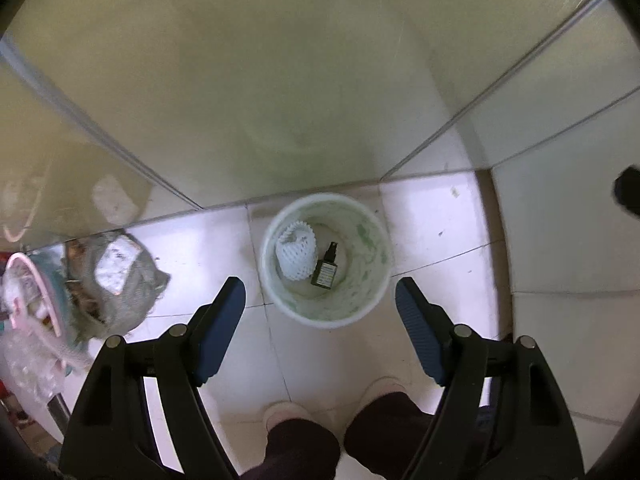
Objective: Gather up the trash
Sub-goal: 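Open the right tool over the bucket while the left tool releases the foam net, then raise both tools back toward the counter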
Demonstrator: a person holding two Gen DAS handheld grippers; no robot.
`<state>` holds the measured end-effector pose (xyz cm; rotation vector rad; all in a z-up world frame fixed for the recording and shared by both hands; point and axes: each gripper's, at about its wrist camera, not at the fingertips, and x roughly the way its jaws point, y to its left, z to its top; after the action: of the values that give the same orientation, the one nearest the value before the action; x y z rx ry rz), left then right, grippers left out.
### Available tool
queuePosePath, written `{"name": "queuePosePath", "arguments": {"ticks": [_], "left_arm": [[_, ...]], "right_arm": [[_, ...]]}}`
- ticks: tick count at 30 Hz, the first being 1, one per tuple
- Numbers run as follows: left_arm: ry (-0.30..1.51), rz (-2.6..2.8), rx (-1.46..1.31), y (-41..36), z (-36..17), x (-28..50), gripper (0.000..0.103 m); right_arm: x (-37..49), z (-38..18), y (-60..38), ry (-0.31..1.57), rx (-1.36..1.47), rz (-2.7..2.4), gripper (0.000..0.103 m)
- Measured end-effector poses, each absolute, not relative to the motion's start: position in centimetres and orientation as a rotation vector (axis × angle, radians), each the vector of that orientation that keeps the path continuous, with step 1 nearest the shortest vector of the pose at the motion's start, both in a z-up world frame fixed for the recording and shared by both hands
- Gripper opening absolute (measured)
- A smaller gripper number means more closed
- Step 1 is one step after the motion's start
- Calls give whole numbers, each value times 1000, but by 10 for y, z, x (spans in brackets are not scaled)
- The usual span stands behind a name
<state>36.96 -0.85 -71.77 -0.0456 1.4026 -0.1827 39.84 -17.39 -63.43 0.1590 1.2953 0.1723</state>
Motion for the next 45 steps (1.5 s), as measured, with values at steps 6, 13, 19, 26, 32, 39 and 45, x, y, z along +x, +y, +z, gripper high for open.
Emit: {"name": "queuePosePath", "arguments": {"ticks": [6,13,19,26,32,39,45], "left_arm": [[1297,-130,-30,10,-565,356,77],[1166,-115,-41,33,-404,348,77],[1019,-96,-48,55,-283,345,77],[854,-88,6,76,-196,355,78],[767,-37,-1,94,-152,373,83],[716,67,-96,111,-137,425,87],[765,134,-127,116,-145,490,87]], "right_arm": [[388,-534,-164,1272,145,189,58],[370,-394,-154,1184,150,194,58],[359,-292,-146,1076,146,178,61],[361,-222,-141,936,139,143,61],[377,-188,-141,880,154,137,61],[421,-170,-152,830,96,156,66],[481,-165,-168,845,52,204,66]]}}
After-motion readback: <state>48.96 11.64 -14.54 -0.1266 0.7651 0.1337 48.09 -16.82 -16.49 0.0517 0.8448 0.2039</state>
